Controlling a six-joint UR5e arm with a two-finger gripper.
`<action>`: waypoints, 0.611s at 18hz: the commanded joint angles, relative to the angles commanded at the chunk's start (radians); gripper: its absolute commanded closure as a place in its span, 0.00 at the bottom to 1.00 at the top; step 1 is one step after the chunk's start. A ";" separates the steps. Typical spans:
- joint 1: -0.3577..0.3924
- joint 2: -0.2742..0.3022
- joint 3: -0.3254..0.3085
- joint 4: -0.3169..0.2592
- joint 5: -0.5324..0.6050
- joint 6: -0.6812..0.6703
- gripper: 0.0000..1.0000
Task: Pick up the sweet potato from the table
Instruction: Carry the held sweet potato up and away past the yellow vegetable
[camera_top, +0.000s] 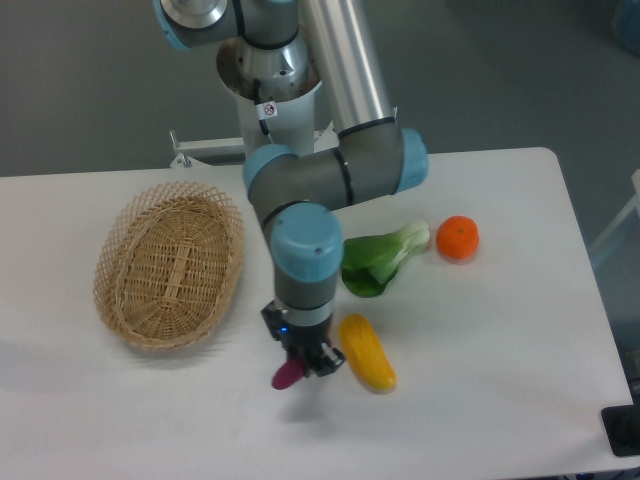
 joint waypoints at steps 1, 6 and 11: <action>0.015 0.000 0.006 -0.008 0.002 0.018 0.98; 0.063 0.002 0.041 -0.086 0.035 0.088 0.96; 0.117 -0.020 0.143 -0.170 0.043 0.129 0.96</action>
